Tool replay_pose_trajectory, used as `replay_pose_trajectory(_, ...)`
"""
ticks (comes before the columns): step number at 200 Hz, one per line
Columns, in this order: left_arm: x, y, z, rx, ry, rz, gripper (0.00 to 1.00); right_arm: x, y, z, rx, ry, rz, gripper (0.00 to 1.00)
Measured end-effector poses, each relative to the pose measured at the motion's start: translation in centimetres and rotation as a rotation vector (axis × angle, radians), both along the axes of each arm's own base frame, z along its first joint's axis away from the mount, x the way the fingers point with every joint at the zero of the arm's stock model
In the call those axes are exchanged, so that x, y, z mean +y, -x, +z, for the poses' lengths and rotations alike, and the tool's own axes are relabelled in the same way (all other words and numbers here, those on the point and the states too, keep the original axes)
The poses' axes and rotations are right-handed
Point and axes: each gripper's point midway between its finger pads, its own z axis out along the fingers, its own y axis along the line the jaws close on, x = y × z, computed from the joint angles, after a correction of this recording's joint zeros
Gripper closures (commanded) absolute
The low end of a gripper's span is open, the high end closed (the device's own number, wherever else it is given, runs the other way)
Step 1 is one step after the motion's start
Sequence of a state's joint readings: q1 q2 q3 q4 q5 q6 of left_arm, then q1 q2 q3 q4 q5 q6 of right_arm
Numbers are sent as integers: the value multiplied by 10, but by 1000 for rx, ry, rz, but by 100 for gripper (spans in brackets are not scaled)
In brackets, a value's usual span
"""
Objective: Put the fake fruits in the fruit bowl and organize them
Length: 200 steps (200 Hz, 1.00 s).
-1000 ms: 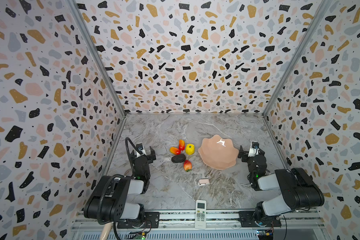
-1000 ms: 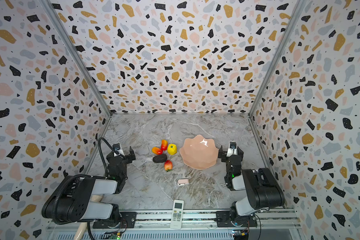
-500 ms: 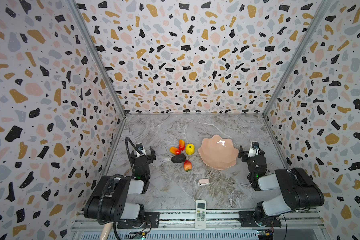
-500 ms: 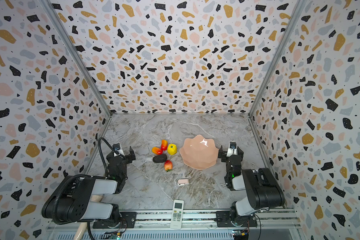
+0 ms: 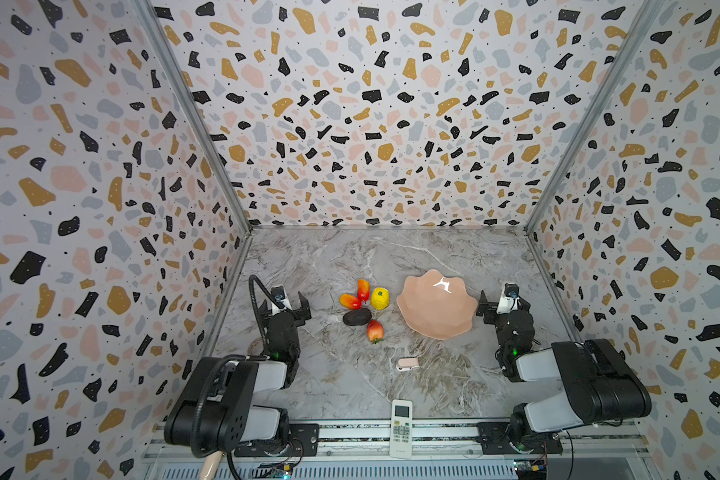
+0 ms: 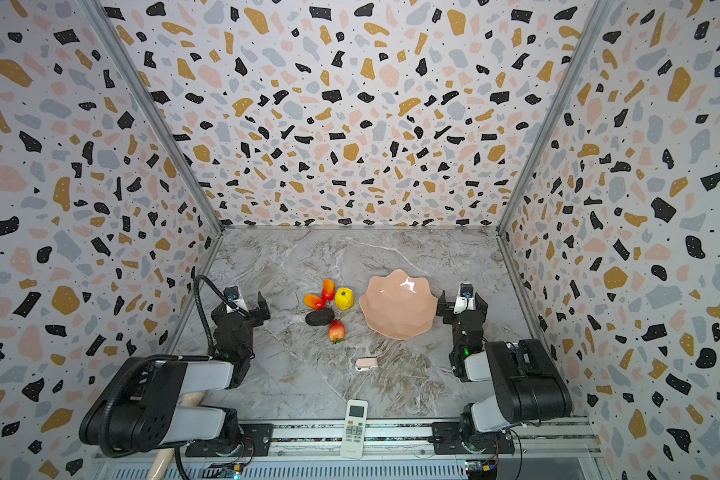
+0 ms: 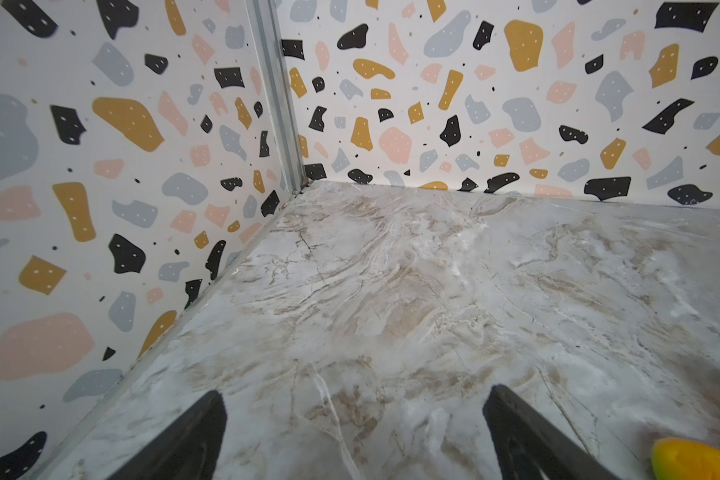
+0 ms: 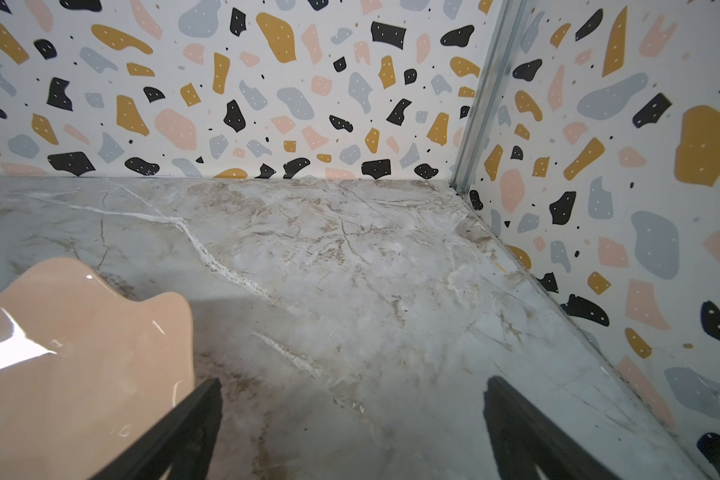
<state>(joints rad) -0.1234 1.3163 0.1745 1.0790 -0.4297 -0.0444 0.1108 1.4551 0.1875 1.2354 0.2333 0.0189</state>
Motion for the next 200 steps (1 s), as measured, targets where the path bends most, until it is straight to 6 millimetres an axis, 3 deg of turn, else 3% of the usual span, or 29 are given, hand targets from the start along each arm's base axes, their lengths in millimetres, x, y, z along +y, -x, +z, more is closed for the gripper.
replay_pose_trajectory(30,8,9,24,-53,26,47,0,9,0,23,-9,26,8,1)
replay_pose_trajectory(63,8,9,58,-92,69,52,1,32,-22,98,-95,27,82,1)
replay_pose_trajectory(92,3,2,116,-137,103,27,0,75,-49,146,-84,19,248,1)
replay_pose_trajectory(102,0,1,135,-147,114,14,1,105,-57,154,-55,34,338,1)
replay_pose_trajectory(125,-7,2,157,-120,132,-31,0,179,-63,157,12,92,525,1)
replay_pose_trajectory(152,-15,6,157,-33,138,-77,0,250,-61,140,105,152,703,1)
replay_pose_trajectory(171,-18,12,153,30,127,-96,1,274,-72,124,184,156,746,1)
replay_pose_trajectory(200,-19,23,149,107,77,-113,0,308,-108,108,304,138,797,1)
